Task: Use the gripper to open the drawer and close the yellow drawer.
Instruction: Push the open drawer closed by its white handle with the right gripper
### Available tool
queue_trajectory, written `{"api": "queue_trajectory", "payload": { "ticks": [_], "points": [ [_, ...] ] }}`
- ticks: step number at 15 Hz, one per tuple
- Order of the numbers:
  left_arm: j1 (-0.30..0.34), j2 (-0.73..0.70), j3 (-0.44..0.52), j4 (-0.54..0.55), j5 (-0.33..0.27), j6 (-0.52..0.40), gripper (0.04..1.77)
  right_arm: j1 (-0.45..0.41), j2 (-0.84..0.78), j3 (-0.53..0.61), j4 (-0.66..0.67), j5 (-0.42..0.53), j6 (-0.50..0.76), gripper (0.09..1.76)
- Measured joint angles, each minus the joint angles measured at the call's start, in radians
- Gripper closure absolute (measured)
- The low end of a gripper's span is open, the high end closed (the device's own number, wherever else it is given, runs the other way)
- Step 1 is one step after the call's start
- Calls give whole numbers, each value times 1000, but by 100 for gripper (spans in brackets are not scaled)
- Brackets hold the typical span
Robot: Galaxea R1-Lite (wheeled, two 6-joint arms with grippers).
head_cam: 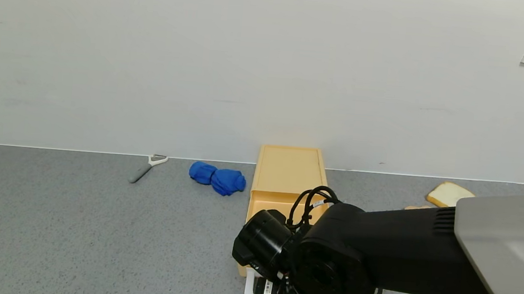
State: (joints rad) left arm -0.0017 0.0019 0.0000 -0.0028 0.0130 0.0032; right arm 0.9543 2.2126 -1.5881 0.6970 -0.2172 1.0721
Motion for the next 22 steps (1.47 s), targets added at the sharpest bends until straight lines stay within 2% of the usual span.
{"api": "queue_trajectory", "payload": {
  "ticks": [6,14,22],
  "points": [
    [0,0,0,0,0,0,9,1,-8,-6,11,46,32,14],
    [0,0,0,0,0,0,9,37,-16,4,15,39,69,14],
    [0,0,0,0,0,0,9,36,-47,30,0,45,104,14]
  ]
}}
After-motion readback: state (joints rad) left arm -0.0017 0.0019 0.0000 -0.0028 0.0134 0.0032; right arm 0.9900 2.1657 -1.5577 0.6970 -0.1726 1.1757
